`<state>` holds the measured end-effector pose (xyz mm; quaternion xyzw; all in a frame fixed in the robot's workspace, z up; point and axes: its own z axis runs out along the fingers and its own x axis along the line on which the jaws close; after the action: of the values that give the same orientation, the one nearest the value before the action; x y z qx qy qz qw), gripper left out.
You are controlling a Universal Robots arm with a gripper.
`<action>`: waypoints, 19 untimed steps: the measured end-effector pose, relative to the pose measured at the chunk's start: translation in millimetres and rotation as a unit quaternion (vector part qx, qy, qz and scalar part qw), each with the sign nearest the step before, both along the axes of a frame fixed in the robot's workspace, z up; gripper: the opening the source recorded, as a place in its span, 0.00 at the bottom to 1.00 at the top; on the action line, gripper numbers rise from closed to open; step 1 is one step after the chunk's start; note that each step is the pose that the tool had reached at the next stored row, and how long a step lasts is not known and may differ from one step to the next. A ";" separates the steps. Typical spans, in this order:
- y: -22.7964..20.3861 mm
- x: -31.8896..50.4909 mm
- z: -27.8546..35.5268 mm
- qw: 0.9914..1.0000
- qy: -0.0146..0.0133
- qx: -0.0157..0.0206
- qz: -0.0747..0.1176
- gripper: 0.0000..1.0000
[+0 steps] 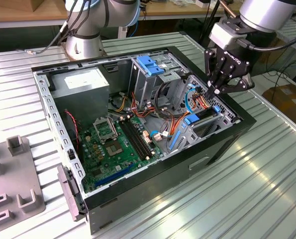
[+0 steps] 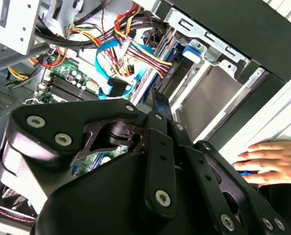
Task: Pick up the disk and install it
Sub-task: 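Insert the second disk wire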
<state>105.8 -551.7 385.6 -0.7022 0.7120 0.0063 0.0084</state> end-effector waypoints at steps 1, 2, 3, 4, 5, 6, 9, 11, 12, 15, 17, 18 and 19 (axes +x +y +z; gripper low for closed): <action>1.6 -0.1 1.4 1.000 0.000 0.000 0.000 0.10; 3.5 -0.2 2.7 1.000 0.000 0.000 0.000 0.10; 6.1 -0.1 4.0 1.000 0.000 0.000 0.000 0.10; 8.3 -0.1 5.1 1.000 0.000 0.000 0.000 0.10; 10.2 -0.2 5.8 1.000 0.000 0.000 0.000 0.10; 12.2 -0.2 6.4 1.000 0.000 0.000 0.000 0.10; 20.1 -0.5 7.1 1.000 0.000 0.000 0.001 0.10; 22.0 -2.5 7.1 1.000 0.000 0.001 0.001 0.10; 22.7 -4.8 7.2 1.000 0.000 0.002 0.001 0.10; 24.0 -11.0 7.4 1.000 0.000 0.003 0.001 0.10; 26.0 -13.8 7.7 1.000 0.000 0.003 0.001 0.10; 30.5 -14.0 7.6 1.000 0.000 0.003 0.001 0.10; 32.4 -14.0 7.7 1.000 0.000 0.003 0.002 0.10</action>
<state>91.8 -519.4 393.3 -0.7034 0.7107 0.0084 0.0101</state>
